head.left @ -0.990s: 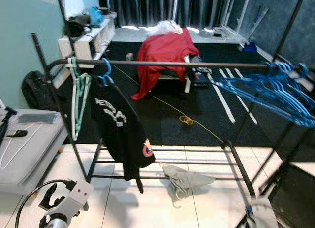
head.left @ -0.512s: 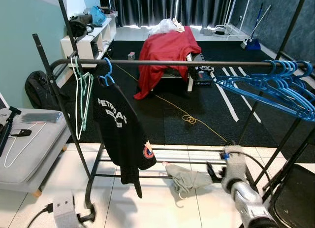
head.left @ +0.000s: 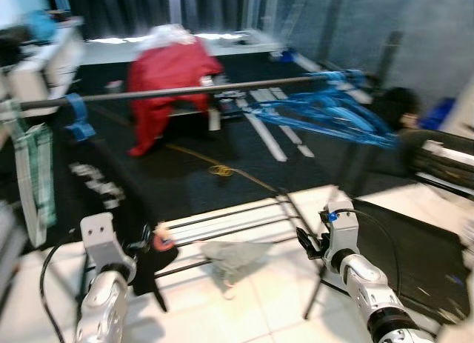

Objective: Hang hanger

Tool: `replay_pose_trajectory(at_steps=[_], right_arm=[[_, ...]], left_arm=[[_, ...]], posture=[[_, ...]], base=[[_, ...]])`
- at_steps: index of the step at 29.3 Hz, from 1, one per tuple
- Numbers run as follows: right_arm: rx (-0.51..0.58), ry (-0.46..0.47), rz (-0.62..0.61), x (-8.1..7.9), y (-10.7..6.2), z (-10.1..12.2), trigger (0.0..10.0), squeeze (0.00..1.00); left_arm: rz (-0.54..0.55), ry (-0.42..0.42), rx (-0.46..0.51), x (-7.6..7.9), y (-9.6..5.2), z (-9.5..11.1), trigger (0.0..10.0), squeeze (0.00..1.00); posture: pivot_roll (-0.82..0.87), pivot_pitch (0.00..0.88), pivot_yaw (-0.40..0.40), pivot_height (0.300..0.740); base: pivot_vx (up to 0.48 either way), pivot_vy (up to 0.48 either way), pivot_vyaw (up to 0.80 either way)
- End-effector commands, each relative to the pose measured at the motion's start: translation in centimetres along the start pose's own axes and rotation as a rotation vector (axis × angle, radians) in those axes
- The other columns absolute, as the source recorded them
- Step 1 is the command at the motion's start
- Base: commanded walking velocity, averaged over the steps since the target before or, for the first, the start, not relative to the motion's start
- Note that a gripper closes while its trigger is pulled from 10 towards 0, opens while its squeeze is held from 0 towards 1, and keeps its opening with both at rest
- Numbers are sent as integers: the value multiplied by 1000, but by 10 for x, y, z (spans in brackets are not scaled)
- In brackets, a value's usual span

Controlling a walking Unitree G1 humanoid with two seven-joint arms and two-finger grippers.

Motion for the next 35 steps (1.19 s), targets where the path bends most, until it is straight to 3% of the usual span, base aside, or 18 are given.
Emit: replay_pose_trajectory(at_steps=[1, 6, 8, 11, 15, 16, 17, 18, 22, 25, 26, 27, 35], right_arm=[[5, -17, 11, 0, 1, 5, 10000, 0], [14, -28, 7, 2, 1, 8, 10000, 0], [19, -30, 4, 3, 1, 10, 10000, 0], [35, -44, -6, 7, 0, 15, 10000, 0], [43, -43, -7, 8, -2, 15, 10000, 0], [47, -38, -5, 8, -2, 15, 10000, 0], [49, -34, -4, 8, -3, 15, 10000, 0], [53, -31, -4, 8, -3, 16, 10000, 0], [57, -29, -5, 8, -4, 16, 10000, 0], [60, -29, -4, 7, -6, 16, 10000, 0], [61, -28, -4, 6, -6, 16, 10000, 0], [63, -28, -2, 6, -8, 15, 10000, 0], [73, -11, 23, -1, -14, 16, 10000, 0]], left_arm=[[26, -9, 26, 1, 5, 12, 10000, 0], [44, -19, 71, 6, 9, 27, 10000, 0], [73, 17, 107, 6, 11, 37, 10000, 0], [435, 191, 346, -23, 2, 94, 10000, 0], [501, 244, 408, -28, -1, 111, 10000, 0], [490, 240, 426, -26, -1, 116, 10000, 427], [482, 235, 437, -25, -1, 120, 10000, 427], [464, 242, 454, -21, 0, 125, 10000, 1000], [469, 265, 463, -20, 4, 131, 10000, 1000], [509, 284, 417, -25, 9, 125, 10000, 1000], [526, 301, 399, -27, 11, 121, 10000, 929], [521, 302, 378, -27, 13, 116, 10000, 0], [590, 339, 271, -33, 24, 97, 10000, 0]], posture=[[-66, 0, -41, 740], [-72, 0, -40, 740], [-73, 0, -41, 740], [-88, 0, -35, 740], [-92, 0, -30, 740], [-92, 0, -27, 740], [-92, 0, -27, 740], [-93, 0, -25, 740], [-93, 0, -22, 740], [-96, 0, -16, 740], [-98, 0, -15, 740], [-97, 0, -15, 740], [-104, 21, -9, 740]], base=[[0, 0, -800], [0, 0, -800], [0, 0, 0], [0, 0, 0], [0, 0, 0], [0, 0, 0], [0, 0, 0], [0, 0, 0], [0, 0, 0], [0, 0, 0], [0, 0, 0], [0, 0, 0], [0, 0, 0]])
Point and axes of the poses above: a point about 5 cm out from each wrist's last joint towards the gripper, its own y axis pointing out of the wrist towards the gripper, its own z axis along the axis of the wrist's last joint, x = y × z, the point moved 2 cm from there along y, pointing out of the wrist towards the gripper, and after that the axes turned 8 degrees about -y, right-handed, at the moved point
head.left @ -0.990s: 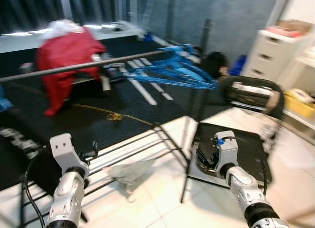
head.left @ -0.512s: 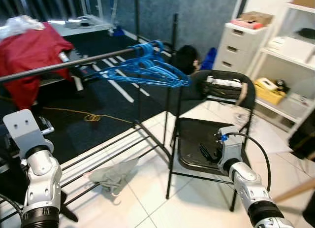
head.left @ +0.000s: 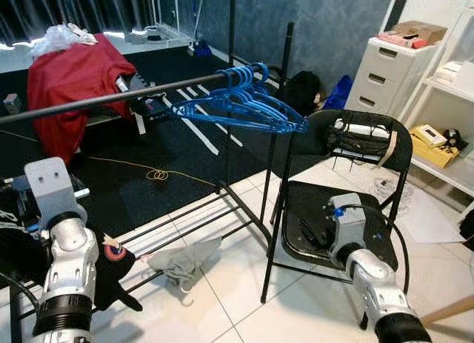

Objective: Hang hanger

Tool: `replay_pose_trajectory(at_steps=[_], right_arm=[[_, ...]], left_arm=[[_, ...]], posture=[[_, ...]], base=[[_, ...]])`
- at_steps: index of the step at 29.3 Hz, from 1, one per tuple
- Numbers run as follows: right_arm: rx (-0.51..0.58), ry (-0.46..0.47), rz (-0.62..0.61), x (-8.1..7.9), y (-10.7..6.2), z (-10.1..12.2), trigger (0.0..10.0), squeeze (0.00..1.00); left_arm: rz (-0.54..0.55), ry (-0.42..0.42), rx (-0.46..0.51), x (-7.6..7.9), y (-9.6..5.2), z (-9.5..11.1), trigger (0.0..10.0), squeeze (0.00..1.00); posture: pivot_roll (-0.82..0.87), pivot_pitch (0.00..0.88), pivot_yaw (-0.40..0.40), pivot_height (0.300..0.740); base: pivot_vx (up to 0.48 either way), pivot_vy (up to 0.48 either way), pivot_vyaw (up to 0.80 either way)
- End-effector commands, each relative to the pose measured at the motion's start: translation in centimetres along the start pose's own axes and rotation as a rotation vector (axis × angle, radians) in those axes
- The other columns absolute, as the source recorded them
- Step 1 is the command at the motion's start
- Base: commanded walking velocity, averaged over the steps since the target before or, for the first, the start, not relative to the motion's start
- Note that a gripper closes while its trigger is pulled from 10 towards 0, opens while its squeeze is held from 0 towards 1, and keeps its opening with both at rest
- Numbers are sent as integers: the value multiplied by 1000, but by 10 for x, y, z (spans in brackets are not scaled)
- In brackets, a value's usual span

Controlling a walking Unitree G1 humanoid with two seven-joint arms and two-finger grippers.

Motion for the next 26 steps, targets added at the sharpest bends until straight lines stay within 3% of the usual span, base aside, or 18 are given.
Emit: replay_pose_trajectory(at_steps=[1, 4, 7, 14, 15, 17, 18, 24, 26], right_arm=[[5, 19, 11, -2, -1, 2, 10000, 0], [12, 22, 16, -3, -2, 3, 10000, 0], [22, 35, 18, -3, -6, 4, 10000, 0], [23, 41, 15, -1, -9, 5, 10000, 0], [22, 42, 14, -1, -10, 5, 10000, 0], [22, 42, 14, -1, -10, 5, 10000, 0], [22, 44, 13, -1, -11, 6, 10000, 0], [21, 49, 16, -1, -13, 7, 10000, 0], [21, 49, 16, -1, -13, 7, 10000, 0]], left_arm=[[21, 29, -18, 0, 3, -2, 10000, 0], [42, 40, -39, -1, 5, -5, 10000, 0], [108, 14, -148, -5, 8, -18, 10000, 0], [121, 12, -172, -10, 10, -22, 9608, 0], [120, 13, -175, -11, 11, -23, 4510, 0], [120, 13, -175, -11, 11, -23, 4510, 0], [128, 16, -184, -16, 12, -26, 0, 0], [202, 36, -215, -40, 19, -33, 0, 0], [202, 36, -215, -40, 19, -33, 0, 0]], posture=[[-104, 21, -9, 740], [-108, 34, -2, 740], [-113, 50, 7, 740], [-115, 52, 10, 740], [-116, 52, 10, 740], [-116, 52, 10, 740], [-116, 52, 10, 740], [-119, 44, 9, 740], [-119, 44, 9, 740]], base=[[0, 0, 0], [0, 0, 0], [0, 0, 0], [0, 0, 0], [0, 0, 0], [0, 0, 0], [0, 0, 0], [0, 0, 0], [0, 0, 0]])
Point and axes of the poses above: a point about 5 cm out from each wrist's last joint towards the gripper, its own y axis pointing out of the wrist towards the gripper, its own z axis along the axis of the wrist's last joint, x = y × z, the point moved 2 cm from there along y, pointing out of the wrist towards the gripper, and after that the axes turned 8 degrees about -y, right-handed, at the moved point
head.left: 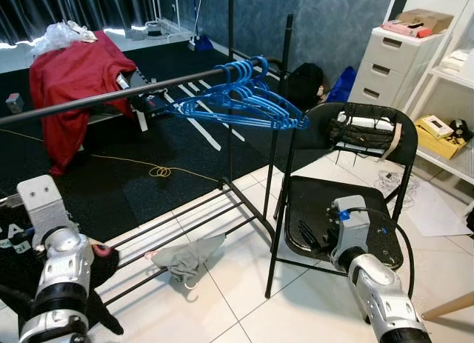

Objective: Hang hanger

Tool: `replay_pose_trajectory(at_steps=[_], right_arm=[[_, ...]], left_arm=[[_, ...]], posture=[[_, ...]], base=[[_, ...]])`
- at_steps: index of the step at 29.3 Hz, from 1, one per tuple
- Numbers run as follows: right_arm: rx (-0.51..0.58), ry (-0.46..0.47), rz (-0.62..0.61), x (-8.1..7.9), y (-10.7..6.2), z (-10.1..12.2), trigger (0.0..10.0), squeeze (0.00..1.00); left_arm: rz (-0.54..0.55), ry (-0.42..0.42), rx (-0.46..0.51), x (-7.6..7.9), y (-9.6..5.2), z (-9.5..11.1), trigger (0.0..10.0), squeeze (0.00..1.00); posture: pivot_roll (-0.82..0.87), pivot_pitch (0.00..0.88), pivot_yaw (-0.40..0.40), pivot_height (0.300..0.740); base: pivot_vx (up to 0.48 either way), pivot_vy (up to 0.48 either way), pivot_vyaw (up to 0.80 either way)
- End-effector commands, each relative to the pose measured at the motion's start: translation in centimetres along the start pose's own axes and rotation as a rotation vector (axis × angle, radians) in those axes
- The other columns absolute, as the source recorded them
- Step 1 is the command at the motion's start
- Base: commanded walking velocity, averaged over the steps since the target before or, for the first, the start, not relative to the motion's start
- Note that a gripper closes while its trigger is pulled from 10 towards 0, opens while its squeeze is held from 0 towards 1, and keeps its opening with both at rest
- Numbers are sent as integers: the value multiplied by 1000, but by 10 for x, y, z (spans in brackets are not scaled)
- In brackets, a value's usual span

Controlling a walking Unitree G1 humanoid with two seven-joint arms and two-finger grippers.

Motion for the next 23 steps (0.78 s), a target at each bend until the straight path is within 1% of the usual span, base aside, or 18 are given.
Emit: replay_pose_trajectory(at_steps=[1, 3, 4, 5, 7, 8, 10, 11, 12, 13, 15, 16, 17, 18, 20, 21, 22, 23], right_arm=[[1, 21, -1, 1, -2, 0, 10000, 0], [4, 21, 0, 2, -3, 3, 10000, 0], [4, 21, 0, 2, -3, 3, 10000, 0], [9, 21, 3, 2, -2, 5, 10000, 0], [9, 21, 3, 2, -2, 5, 10000, 0], [26, 25, 10, 1, -1, 10, 10000, 0], [46, 27, 18, -1, 1, 16, 10000, 0], [88, 28, 36, -3, 4, 31, 10000, 0], [88, 28, 36, -3, 4, 31, 10000, 0], [122, 25, 50, -5, 7, 42, 10000, 0], [122, 25, 50, -5, 7, 42, 10000, 0], [146, 24, 60, -6, 10, 51, 10000, 0], [146, 24, 60, -6, 10, 51, 10000, 0], [160, 22, 65, -6, 12, 57, 10000, 0], [160, 22, 65, -6, 12, 57, 10000, 0], [168, 22, 66, -5, 13, 60, 10000, 0], [173, 24, 67, -5, 14, 63, 10000, 0], [173, 24, 67, -5, 14, 63, 10000, 0]], left_arm=[[35, 16, -2, -12, 7, -1, 0, 0], [73, 46, -3, -27, 15, -2, 0, 0], [73, 46, -3, -27, 15, -2, 0, 0], [82, 60, -3, -33, 17, -3, 0, 0], [82, 60, -3, -33, 17, -3, 0, 0], [84, 62, -1, -36, 19, -3, 0, 0], [79, 51, 9, -38, 20, -1, 0, 0], [17, 32, 103, -34, 21, 19, 0, 0], [17, 32, 103, -34, 21, 19, 0, 0], [-55, 4, 188, -29, 19, 37, 0, 0], [-55, 4, 188, -29, 19, 37, 0, 0], [-159, -25, 252, -21, 13, 52, 0, 0], [-159, -25, 252, -21, 13, 52, 0, 0], [-285, -52, 306, -10, 4, 63, 2627, 0], [-285, -52, 306, -10, 4, 63, 2627, 0], [-435, -54, 337, 2, -10, 67, 7490, 0], [-552, -37, 356, 10, -24, 66, 7529, 0], [-552, -37, 356, 10, -24, 66, 7529, 0]], posture=[[-121, 40, 9, 740], [-120, 34, 8, 740], [-120, 34, 8, 740], [-120, 34, 8, 740], [-120, 34, 8, 740], [-115, 32, 8, 740], [-113, 32, 6, 740], [-102, 34, 1, 740], [-102, 34, 1, 740], [-102, 34, 1, 740], [-102, 34, 1, 740], [-92, 34, -3, 740], [-92, 34, -3, 740], [-86, 33, -6, 740], [-86, 33, -6, 740], [-80, 34, -9, 740], [-77, 32, -11, 740], [-77, 32, -11, 740]], base=[[0, 0, 0], [0, 0, 0], [0, 0, 0], [0, 0, 0], [0, 0, 0], [0, 0, 0], [0, 0, 0], [0, 0, 0], [0, 0, 0], [0, 0, 0], [0, 0, 0], [0, 0, 0], [0, 0, 0], [0, 0, 0], [0, 0, 0], [0, 0, 0], [0, 0, 0], [0, 0, 0]])
Point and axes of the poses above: a point about 5 cm out from each wrist's last joint towards the gripper, its own y axis pointing out of the wrist towards the gripper, its own z axis along the axis of the wrist's last joint, x = y × z, the point moved 2 cm from there along y, pointing out of the wrist towards the gripper, and after that the axes turned 8 degrees about -y, right-handed, at the moved point
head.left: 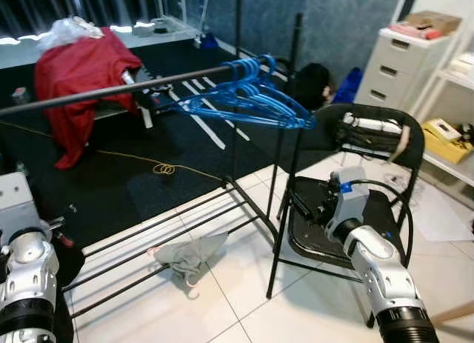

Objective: Hang hanger

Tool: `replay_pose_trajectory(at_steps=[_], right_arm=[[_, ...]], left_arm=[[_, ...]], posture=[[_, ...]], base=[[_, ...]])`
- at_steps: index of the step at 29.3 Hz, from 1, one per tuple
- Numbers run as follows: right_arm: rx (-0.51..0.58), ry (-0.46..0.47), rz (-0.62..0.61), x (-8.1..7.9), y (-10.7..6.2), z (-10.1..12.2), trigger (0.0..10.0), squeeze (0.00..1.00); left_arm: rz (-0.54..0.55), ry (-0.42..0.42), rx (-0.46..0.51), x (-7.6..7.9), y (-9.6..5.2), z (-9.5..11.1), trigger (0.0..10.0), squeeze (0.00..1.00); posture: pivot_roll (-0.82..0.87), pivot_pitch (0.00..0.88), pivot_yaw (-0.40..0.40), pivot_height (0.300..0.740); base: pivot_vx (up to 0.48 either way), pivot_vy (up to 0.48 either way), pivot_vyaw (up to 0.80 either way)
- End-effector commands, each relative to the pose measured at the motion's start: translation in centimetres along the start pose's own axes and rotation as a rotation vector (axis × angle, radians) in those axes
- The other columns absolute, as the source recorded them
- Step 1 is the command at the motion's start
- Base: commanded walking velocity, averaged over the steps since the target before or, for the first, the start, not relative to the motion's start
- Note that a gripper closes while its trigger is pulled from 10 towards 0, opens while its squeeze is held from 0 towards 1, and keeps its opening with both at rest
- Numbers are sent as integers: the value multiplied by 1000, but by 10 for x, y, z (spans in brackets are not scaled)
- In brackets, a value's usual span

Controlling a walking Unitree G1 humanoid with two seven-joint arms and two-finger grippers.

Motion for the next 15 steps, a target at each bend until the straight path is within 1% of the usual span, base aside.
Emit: replay_pose_trajectory(at_steps=[1, 2, 3, 4, 5, 7, 8, 11, 12, 13, 14, 15], right_arm=[[6, 19, 3, 0, 1, 3, 10000, 0], [7, 21, 7, 0, 2, 3, 10000, 0], [7, 21, 7, 0, 2, 3, 10000, 0], [6, 22, 9, 0, 2, 4, 10000, 0], [4, 21, 12, 0, 2, 4, 10000, 0], [4, 21, 12, 0, 2, 4, 10000, 0], [2, 18, 14, 1, 2, 4, 10000, 0], [2, 18, 14, 1, 2, 4, 10000, 0], [0, 16, 16, 1, 2, 5, 10000, 0], [0, 16, 16, 1, 2, 5, 10000, 0], [0, 13, 19, 1, 3, 5, 10000, 0], [0, 13, 19, 1, 3, 5, 10000, 0]], left_arm=[[-145, -3, 125, 24, -3, 27, 8471, 0], [-216, 16, 115, 30, -11, 24, 9961, 0], [-216, 16, 115, 30, -11, 24, 9961, 0], [-251, 28, 106, 32, -16, 22, 9961, 0], [-283, 68, 101, 32, -21, 18, 10000, 0], [-283, 68, 101, 32, -21, 18, 10000, 0], [-335, 100, 84, 29, -27, 12, 10000, 0], [-335, 100, 84, 29, -27, 12, 10000, 0], [-397, 123, 57, 25, -35, 6, 10000, 0], [-397, 123, 57, 25, -35, 6, 10000, 0], [-471, 130, 39, 17, -44, 5, 10000, 0], [-471, 130, 39, 17, -44, 5, 10000, 0]], posture=[[-78, 32, -12, 740], [-77, 32, -13, 740], [-77, 32, -13, 740], [-75, 32, -13, 740], [-73, 32, -14, 740], [-73, 32, -14, 740], [-72, 31, -13, 740], [-72, 31, -13, 740], [-68, 32, -15, 740], [-68, 32, -15, 740], [-66, 34, -15, 740], [-66, 34, -15, 740]], base=[[0, 0, 0], [0, 0, 0], [0, 0, 0], [0, 0, 0], [0, 0, 0], [0, 0, 0], [0, 0, 0], [0, 0, 0], [0, 0, 0], [0, 0, 0], [0, 0, 0], [0, 0, 0]])
Point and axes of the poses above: a point about 5 cm out from each wrist's last joint towards the gripper, its own y axis pointing out of the wrist towards the gripper, its own z axis along the axis of the wrist's last joint, x = y × z, the point moved 2 cm from there along y, pointing out of the wrist towards the gripper, and after that the axes turned 8 degrees about -y, right-handed, at the moved point
